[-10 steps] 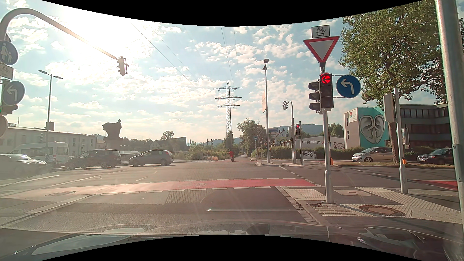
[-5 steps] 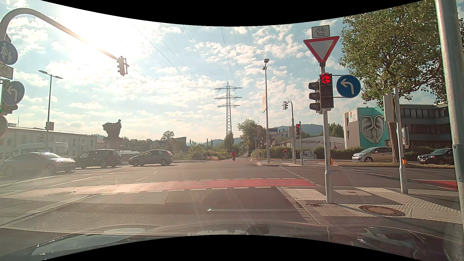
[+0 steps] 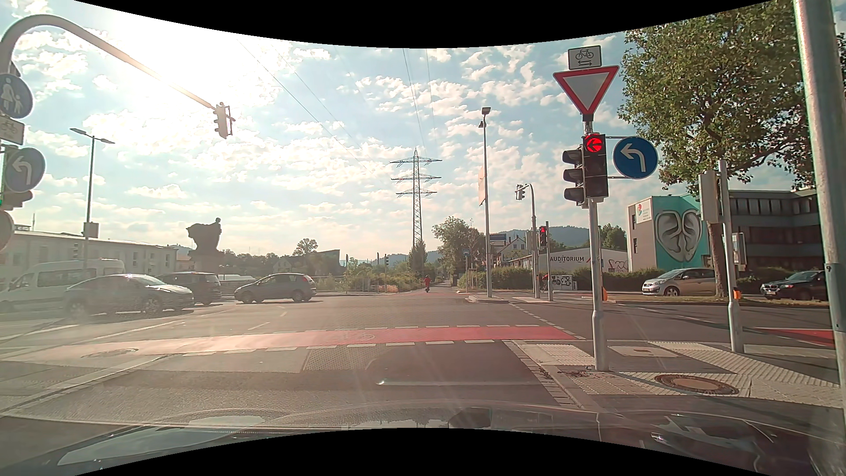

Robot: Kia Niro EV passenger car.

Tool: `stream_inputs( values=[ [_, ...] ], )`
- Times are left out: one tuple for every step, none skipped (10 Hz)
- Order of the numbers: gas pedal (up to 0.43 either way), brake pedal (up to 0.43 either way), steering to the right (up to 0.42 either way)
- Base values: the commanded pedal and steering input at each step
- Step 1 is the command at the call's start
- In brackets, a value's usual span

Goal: Follow the waypoints while adhering to traffic rules and regulations

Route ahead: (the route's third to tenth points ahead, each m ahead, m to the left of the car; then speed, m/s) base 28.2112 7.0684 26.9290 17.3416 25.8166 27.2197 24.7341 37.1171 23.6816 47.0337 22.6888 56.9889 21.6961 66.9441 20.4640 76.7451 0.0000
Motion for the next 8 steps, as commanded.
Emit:
stream_inputs(
  values=[
    [0.0,0.232,-0.008],
    [0.0,0.232,-0.008],
    [0.0,0.232,-0.009],
    [0.0,0.232,-0.009],
    [0.0,0.232,-0.009],
    [0.0,0.232,-0.009],
    [0.0,0.226,-0.009],
    [0.0,0.232,-0.009]
  ],
)
